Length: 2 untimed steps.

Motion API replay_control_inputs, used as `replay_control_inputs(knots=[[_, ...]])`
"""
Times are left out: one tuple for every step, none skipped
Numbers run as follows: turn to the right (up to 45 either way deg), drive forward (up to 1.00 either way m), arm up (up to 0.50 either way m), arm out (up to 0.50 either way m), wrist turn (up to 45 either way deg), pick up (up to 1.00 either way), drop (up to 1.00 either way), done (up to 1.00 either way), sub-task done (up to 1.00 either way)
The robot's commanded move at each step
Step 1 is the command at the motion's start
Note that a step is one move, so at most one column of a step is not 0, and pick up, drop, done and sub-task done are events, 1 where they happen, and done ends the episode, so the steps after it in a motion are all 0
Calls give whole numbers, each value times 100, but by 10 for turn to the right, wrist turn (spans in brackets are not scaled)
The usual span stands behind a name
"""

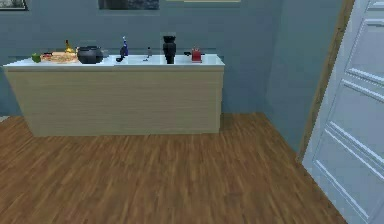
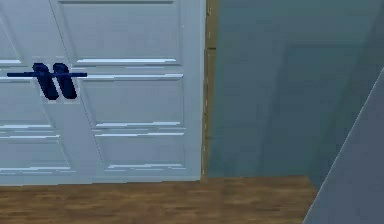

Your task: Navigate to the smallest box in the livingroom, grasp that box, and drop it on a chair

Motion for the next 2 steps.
replay_control_inputs(knots=[[0,25,0,0,0,0,0,0,0],[-450,0,0,0,0,0,0,0,0]])
